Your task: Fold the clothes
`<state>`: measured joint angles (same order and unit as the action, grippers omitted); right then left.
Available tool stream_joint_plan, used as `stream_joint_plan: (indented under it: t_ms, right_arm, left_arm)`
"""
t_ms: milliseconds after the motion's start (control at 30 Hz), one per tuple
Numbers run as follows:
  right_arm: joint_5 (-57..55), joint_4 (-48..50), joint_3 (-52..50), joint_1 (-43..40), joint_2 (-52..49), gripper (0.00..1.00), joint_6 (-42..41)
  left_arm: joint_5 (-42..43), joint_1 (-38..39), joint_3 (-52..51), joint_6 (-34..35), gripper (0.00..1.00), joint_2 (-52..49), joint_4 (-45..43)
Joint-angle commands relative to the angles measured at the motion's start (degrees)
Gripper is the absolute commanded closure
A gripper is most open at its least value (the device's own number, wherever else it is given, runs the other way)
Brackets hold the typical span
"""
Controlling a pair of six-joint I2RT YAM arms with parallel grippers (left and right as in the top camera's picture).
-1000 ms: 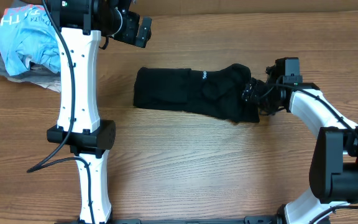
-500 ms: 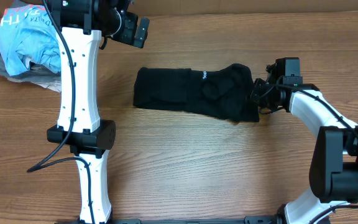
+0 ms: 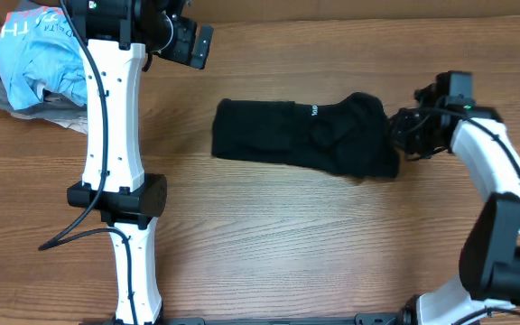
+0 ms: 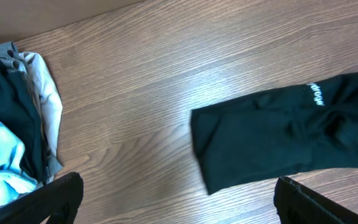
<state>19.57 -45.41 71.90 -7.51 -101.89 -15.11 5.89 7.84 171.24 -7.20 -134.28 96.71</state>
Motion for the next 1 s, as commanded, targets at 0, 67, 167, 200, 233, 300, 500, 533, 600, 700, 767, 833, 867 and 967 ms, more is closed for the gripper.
stream_joint_plan:
  t_ms: [0,67,167,200,233,300,500,533,600,700,767,833,867,967]
  right_arm:
    - [1.4,-5.53,7.72,0.66,6.08,0.96,5.05]
    - [3.17,-8.48,10.62,2.08,6.56,0.96,5.18]
    - [5.64,-8.61,12.79,6.05,6.58,0.96,5.09]
    - [5.57,-7.69,12.83,7.85,6.58,0.96,4.57]
    - [5.55,-6.67,12.83,10.14,6.51,0.96,3.89]
    - [4.59,-4.31,12.83,14.73,5.95,0.96,0.92]
    - [-0.04,5.92,12.83,28.3,2.05,0.96,-6.16]
    - [-0.37,7.74,12.83,30.03,1.2,0.96,-6.62]
    - [-1.33,12.15,12.83,33.7,-1.2,0.96,-8.44]
    - [-2.69,17.77,12.83,37.97,-4.7,0.96,-10.71]
    - [-3.5,21.31,12.83,40.39,-7.06,0.95,-10.91]
    - [-3.48,24.83,12.83,42.23,-9.07,0.87,-10.88]
    - [-3.48,26.43,12.83,43.01,-10.01,0.82,-10.88]
    - [-2.32,29.83,12.83,44.44,-11.08,0.76,-10.86]
  left_arm:
    - [-0.52,-0.42,-0.15,1.05,0.0,0.28,0.09]
    - [-0.55,-0.44,-0.15,1.03,0.0,0.28,0.0]
    - [-0.55,-0.46,-0.15,1.03,0.0,0.28,-0.2]
    - [-0.59,-0.46,-0.15,1.01,0.0,0.28,-0.31]
    - [-0.59,-0.48,-0.15,1.01,0.0,0.28,-0.44]
    - [-0.59,-0.74,-0.15,1.01,0.0,0.28,-0.74]
    - [-0.52,-2.89,-0.15,1.03,0.0,0.26,-1.66]
    - [-0.52,-3.37,-0.15,1.03,0.0,0.26,-1.66]
    - [-0.31,-4.5,-0.17,1.05,0.0,0.24,-1.62]
    - [-0.22,-5.92,-0.2,1.05,0.0,0.2,-1.57]
    - [0.46,-6.75,-0.2,1.07,0.0,0.13,-1.57]
    - [1.46,-7.28,-0.2,1.09,0.0,0.02,-1.57]
    - [1.88,-7.52,-0.24,1.16,0.0,-0.04,-1.57]
    - [1.9,-7.72,-0.33,1.27,0.0,-0.42,-1.31]
